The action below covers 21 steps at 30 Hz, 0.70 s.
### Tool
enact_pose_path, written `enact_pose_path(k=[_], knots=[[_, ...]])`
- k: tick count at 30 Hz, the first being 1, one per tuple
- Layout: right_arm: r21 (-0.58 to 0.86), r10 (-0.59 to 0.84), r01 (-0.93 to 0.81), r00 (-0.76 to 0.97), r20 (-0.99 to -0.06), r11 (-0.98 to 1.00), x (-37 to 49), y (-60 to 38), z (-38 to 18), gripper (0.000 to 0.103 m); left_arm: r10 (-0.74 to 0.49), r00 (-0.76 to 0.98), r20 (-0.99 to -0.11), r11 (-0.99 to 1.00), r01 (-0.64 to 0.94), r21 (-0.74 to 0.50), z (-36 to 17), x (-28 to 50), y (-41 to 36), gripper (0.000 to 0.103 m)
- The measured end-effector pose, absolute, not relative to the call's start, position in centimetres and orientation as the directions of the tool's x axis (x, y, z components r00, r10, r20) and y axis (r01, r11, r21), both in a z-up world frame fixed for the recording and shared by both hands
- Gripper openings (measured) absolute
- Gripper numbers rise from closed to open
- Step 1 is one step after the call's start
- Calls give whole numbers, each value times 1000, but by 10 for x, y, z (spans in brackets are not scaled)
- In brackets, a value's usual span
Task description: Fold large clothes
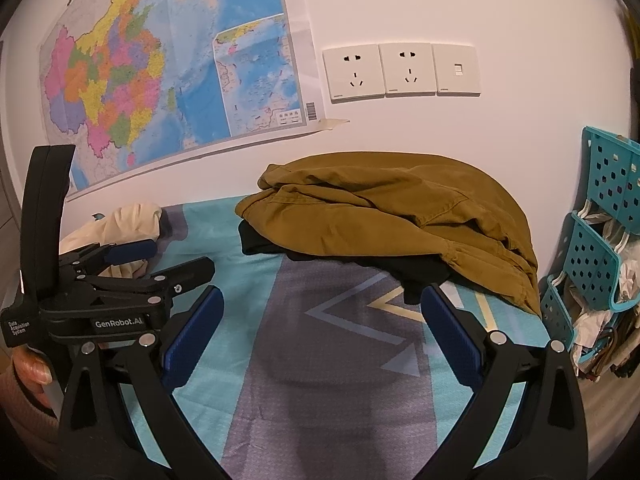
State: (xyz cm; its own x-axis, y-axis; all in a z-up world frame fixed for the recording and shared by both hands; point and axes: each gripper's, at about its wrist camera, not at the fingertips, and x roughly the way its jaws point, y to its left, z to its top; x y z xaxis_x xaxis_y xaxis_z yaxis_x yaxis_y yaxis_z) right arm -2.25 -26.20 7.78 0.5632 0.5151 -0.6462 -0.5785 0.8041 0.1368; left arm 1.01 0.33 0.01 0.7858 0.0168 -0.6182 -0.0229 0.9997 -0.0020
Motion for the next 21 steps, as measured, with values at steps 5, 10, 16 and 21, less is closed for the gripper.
enact_pose_path(k=[5, 10, 16, 21], knots=[[137, 516, -579, 562, -646, 803, -22, -261, 77, 97, 28, 785, -619, 1000, -21, 19, 1, 9, 2, 96], [136, 514, -579, 563, -647, 804, -22, -262, 78, 97, 23, 781, -624, 1000, -19, 14, 2, 9, 1, 96], [135, 514, -579, 563, -647, 804, -23, -262, 77, 97, 25, 784, -621, 1000, -18, 18, 3, 10, 1, 96], [137, 518, -582, 562, -645, 802, -23, -261, 77, 97, 30, 786, -618, 999, -18, 26, 3, 10, 0, 96]])
